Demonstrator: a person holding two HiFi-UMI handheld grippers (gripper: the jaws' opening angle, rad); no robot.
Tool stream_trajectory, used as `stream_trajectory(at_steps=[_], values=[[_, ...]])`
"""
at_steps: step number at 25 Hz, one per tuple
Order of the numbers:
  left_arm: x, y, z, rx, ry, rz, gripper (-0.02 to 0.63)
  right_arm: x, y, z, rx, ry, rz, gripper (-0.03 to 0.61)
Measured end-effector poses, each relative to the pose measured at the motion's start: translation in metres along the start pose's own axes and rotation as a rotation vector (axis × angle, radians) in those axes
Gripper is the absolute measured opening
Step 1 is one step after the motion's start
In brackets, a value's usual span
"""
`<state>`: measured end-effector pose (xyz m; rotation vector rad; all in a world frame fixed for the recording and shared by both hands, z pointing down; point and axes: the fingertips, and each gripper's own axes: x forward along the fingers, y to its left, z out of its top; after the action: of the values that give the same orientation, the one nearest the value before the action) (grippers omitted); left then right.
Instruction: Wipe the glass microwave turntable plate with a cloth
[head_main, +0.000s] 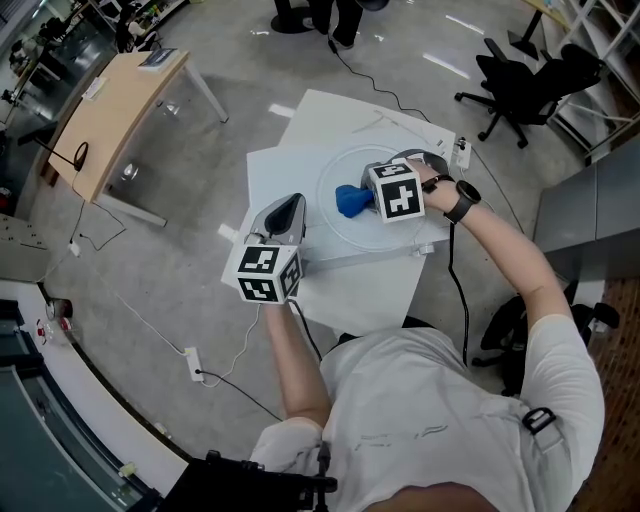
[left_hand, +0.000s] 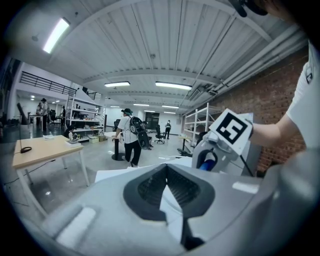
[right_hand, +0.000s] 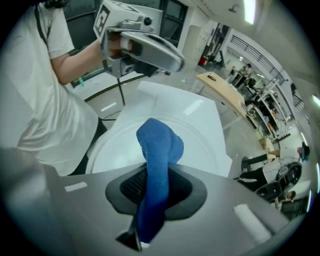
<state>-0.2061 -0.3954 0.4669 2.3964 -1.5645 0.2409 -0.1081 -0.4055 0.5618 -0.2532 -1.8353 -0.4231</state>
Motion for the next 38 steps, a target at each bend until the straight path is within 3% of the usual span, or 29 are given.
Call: stream_trajectory(at_steps=[5,9,17,21,25,31,35,38], values=[[-0.001,-0.001,-0.006,-0.003,0.011,-0.017,-0.002,-0.006,-0.026,-0.053,0.200,0.015,-0.123,0.071],[0.001,-0.007,-0.007,0.002,0.017,-0.053,-0.002,-0.017,-0.012,-0.068,0.252,0.040,-0.144,0.071],[-0.011,-0.028,-0.005,0.042,0.018,-0.138,-0.002,-0.015,0.034,-0.033,0.263,0.018,-0.156,0.072],[-0.022,-0.034,-0.004,0.056,0.009,-0.184,-0.002,-0.020,0.048,-0.012,0.329,-0.051,-0.216,0.072],[-0.030,-0.055,-0.012,0.029,-0.020,-0.217,-0.002,-0.040,0.058,-0.003,0.484,-0.217,-0.360,0.072],[-0.051,-0.088,0.007,0.061,-0.083,-0.210,-0.002,-0.093,0.069,0.022,0.755,-0.616,-0.546,0.071],[-0.085,-0.112,0.032,0.097,-0.193,-0.121,-0.002,-0.148,0.084,0.032,0.827,-0.872,-0.678,0.071],[-0.116,-0.142,0.038,0.184,-0.296,-0.059,-0.002,-0.181,0.115,0.038,0.775,-0.956,-0.794,0.068]])
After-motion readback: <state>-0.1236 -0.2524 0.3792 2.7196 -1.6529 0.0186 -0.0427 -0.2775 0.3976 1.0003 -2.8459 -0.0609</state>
